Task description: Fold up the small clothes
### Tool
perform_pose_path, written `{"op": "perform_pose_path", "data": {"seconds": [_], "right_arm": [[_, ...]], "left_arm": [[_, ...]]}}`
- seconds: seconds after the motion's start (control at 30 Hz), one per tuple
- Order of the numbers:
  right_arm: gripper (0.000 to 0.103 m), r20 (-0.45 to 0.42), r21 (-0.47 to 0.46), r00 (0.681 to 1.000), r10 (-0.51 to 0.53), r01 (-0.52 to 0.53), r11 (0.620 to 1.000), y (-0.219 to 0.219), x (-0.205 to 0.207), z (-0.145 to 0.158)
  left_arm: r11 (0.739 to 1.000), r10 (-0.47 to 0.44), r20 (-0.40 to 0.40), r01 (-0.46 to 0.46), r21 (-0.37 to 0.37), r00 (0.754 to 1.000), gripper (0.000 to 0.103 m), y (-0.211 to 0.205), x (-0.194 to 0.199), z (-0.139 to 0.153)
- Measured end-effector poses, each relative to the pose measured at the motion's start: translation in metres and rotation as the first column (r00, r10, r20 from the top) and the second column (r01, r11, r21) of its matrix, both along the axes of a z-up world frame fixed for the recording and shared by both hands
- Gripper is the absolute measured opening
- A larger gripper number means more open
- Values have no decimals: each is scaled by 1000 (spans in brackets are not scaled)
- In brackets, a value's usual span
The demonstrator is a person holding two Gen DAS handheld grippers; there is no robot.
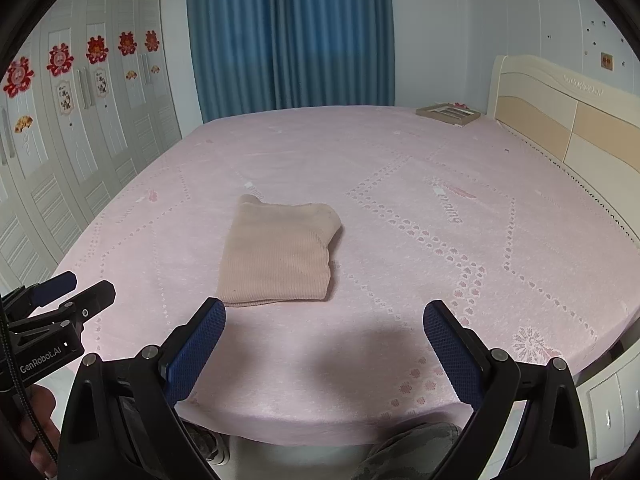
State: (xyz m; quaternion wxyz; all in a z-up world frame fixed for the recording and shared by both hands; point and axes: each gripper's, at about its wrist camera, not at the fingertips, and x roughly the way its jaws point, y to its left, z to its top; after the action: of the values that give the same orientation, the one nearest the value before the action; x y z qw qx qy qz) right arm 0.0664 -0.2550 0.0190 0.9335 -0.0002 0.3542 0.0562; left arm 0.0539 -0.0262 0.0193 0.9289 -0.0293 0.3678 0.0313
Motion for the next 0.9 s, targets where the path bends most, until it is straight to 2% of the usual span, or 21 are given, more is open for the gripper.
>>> {"op": "perform_pose_path", "data": {"seconds": [0.9], "right_arm": [[98, 9, 19, 1000, -10, 10, 1000, -1, -4, 7]], "left_arm": [[1000, 8, 14, -8, -8, 1000, 72, 5, -3, 5]]}}
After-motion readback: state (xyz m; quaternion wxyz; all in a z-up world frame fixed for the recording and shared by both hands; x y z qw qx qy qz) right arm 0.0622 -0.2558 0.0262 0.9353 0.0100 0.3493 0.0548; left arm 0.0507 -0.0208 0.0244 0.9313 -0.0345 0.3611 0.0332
